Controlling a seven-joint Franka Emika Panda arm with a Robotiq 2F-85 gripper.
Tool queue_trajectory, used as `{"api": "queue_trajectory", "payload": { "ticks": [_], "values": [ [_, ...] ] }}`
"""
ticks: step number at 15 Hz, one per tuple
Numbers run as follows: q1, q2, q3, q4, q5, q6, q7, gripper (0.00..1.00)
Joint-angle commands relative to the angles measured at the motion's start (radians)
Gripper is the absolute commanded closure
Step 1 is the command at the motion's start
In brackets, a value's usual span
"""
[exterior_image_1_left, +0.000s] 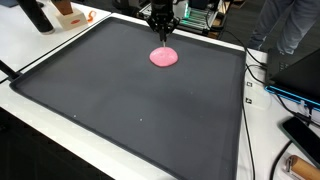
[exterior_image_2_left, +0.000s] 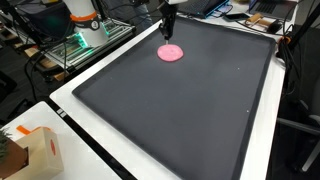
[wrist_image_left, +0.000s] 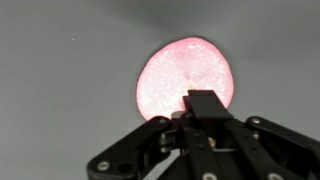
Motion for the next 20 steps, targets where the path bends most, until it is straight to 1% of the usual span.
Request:
{"api": "queue_trajectory", "payload": {
  "ticks": [1,8,20],
  "values": [
    [-0.005,0.011,-0.001,-0.018,0.034,0.031,-0.035,0.97],
    [-0.007,0.047,0.001,-0.014,0.026,0.070,-0.034,0.97],
    [-0.012,0.088,0.005,-0.002,0.035,0.064,-0.045,0.97]
  ]
}}
